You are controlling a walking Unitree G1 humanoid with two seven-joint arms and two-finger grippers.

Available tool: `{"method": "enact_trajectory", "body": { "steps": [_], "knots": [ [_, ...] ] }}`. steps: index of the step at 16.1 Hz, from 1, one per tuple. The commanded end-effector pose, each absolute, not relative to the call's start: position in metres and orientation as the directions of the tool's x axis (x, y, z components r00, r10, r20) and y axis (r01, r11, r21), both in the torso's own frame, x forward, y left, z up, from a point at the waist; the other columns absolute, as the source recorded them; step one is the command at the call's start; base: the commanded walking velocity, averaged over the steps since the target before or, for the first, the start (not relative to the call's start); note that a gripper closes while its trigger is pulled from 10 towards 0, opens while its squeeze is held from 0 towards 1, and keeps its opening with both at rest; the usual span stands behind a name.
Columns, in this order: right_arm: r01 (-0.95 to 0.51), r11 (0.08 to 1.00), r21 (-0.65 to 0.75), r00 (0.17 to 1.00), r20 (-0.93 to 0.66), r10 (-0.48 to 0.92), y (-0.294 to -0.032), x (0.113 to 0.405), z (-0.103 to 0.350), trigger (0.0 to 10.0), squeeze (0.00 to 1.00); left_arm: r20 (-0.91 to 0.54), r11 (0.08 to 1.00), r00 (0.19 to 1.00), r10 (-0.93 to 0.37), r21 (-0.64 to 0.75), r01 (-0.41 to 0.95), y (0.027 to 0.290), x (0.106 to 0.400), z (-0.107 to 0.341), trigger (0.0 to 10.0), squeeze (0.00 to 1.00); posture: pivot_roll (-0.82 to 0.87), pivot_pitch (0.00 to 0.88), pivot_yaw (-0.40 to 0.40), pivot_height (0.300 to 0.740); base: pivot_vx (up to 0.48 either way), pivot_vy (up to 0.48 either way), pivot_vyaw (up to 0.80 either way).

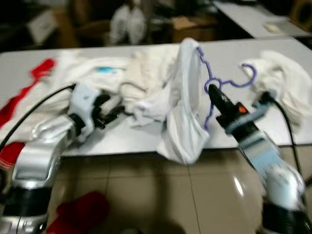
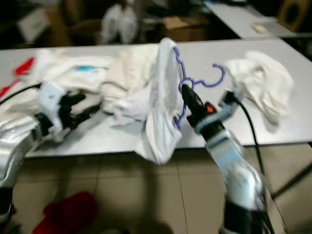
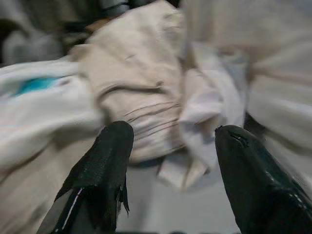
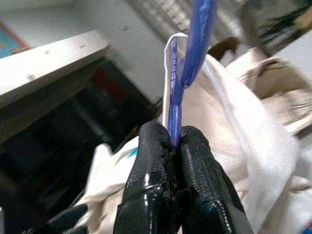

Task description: Hang hanger

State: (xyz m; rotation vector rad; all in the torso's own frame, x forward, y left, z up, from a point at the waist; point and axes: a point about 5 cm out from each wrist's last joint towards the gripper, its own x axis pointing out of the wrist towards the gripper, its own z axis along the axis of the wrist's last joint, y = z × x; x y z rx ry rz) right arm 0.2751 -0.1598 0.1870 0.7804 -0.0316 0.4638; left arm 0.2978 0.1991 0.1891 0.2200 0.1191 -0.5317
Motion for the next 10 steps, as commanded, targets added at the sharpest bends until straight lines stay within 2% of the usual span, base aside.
{"method": "enact_trajectory", "body": {
  "steps": [1, 4, 5, 7, 10],
  "knots": [
    [-0.477, 0.588, 0.653, 0.87, 0.254, 0.422, -0.16, 0.262, 0.196, 10.0, 0.0, -0.153, 0.861, 0.871, -0.466, 0.147, 0.487, 0.2, 0.291, 0.186, 10.0, 0.0, -0.15, 0.0, 0.057, 0.74, 0.0, 0.0, 0.8],
    [-0.577, 0.53, 0.621, 0.807, 0.333, 0.488, -0.16, 0.231, 0.196, 10.0, 0.0, -0.11, 0.89, 0.892, -0.438, 0.09, 0.448, 0.191, 0.279, 0.174, 10.0, 0.0, -0.15, 0.0, 0.049, 0.74, 0.0, 0.0, 0.8],
    [-0.638, 0.451, 0.624, 0.757, 0.403, 0.514, -0.16, 0.215, 0.198, 10.0, 0.0, -0.073, 0.88, 0.879, -0.471, 0.028, 0.474, 0.181, 0.273, 0.173, 10.0, 0.0, -0.15, 0.0, 0.046, 0.74, 0.0, 0.0, 0.8],
    [-0.698, 0.37, 0.612, 0.695, 0.455, 0.557, -0.158, 0.201, 0.201, 10.0, 0.0, -0.101, 0.861, 0.861, -0.498, 0.059, 0.505, 0.179, 0.266, 0.167, 10.0, 0.0, -0.15, 0.0, 0.042, 0.74, 0.0, 0.0, 0.8],
    [-0.74, 0.331, 0.586, 0.637, 0.453, 0.623, -0.156, 0.187, 0.2, 10.0, 0.0, -0.112, 0.847, 0.845, -0.523, 0.043, 0.53, 0.178, 0.259, 0.165, 10.0, 0.0, -0.14, 0.0, 0.036, 0.74, 0.0, 0.0, 0.8]
  ]
}}
